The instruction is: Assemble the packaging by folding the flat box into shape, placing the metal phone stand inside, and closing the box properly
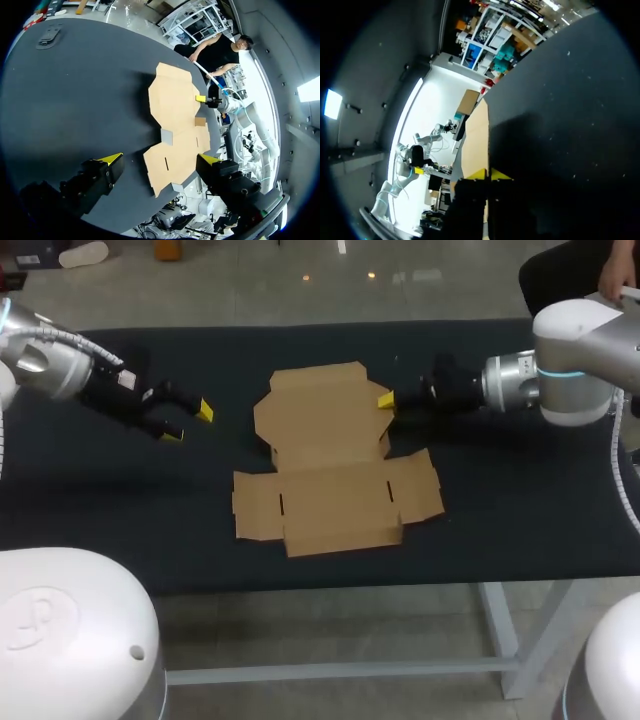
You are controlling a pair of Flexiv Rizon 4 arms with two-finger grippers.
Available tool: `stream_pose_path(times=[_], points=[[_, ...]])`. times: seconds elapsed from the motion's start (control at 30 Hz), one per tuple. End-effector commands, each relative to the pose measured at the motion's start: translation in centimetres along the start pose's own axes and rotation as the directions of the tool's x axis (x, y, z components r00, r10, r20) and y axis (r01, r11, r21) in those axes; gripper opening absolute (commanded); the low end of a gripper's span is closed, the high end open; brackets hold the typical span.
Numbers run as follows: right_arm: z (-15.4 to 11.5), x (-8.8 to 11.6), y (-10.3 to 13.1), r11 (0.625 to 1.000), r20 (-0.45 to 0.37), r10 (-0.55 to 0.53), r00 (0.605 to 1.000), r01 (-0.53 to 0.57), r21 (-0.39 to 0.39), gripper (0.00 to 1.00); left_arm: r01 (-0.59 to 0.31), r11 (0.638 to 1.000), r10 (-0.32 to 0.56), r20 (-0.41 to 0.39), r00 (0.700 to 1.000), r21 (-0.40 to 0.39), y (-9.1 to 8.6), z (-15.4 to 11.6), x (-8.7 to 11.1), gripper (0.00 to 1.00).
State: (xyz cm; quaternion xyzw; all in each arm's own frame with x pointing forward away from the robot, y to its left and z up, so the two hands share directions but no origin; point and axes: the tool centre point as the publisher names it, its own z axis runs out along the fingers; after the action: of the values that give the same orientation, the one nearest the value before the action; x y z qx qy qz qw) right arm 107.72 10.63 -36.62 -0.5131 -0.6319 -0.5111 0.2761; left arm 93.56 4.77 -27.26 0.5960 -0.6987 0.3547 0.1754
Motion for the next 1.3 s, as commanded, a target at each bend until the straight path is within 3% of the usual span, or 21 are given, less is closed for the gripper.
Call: stream_pose_path(times=[0.03, 0.23, 0.3, 0.57, 0.9, 1.3], points=[[0.0, 0.0, -0.1, 1.000, -0.003, -0.002, 1.000, 0.002, -0.002, 0.00, 0.000, 1.000, 0.000, 0.001, 1.000, -0.001, 0.0, -0.1, 0.0, 1.00], [0.0, 0.0, -0.1, 1.000, -0.003, -0.002, 1.000, 0.002, -0.002, 0.00, 0.000, 1.000, 0.000, 0.001, 1.000, -0.001, 0.0, -0.1, 0.0, 1.00], [-0.1, 0.3, -0.1, 1.000, -0.019, -0.030, 0.999, 0.030, -0.007, 0.00, -0.040, 0.999, 0.041, -0.047, 0.998, 0.007, -0.2, 0.1, 0.2, 1.00], [-1.6, 2.5, -0.1, 0.986, -0.107, -0.147, 0.983, 0.138, -0.091, 0.00, -0.159, 0.981, 0.169, -0.091, 0.981, 0.108, -1.2, 0.4, 0.1, 1.00], [-2.7, 4.6, 0.1, 0.962, -0.160, -0.245, 0.956, 0.219, -0.161, 0.00, -0.319, 0.927, 0.353, -0.169, 0.920, 0.196, -3.5, 0.3, 0.5, 1.00], [-2.7, 6.8, 0.6, 0.929, -0.199, -0.345, 0.917, 0.304, -0.208, 0.00, -0.429, 0.863, 0.480, -0.169, 0.861, 0.266, -6.9, 1.9, 1.8, 1.00]])
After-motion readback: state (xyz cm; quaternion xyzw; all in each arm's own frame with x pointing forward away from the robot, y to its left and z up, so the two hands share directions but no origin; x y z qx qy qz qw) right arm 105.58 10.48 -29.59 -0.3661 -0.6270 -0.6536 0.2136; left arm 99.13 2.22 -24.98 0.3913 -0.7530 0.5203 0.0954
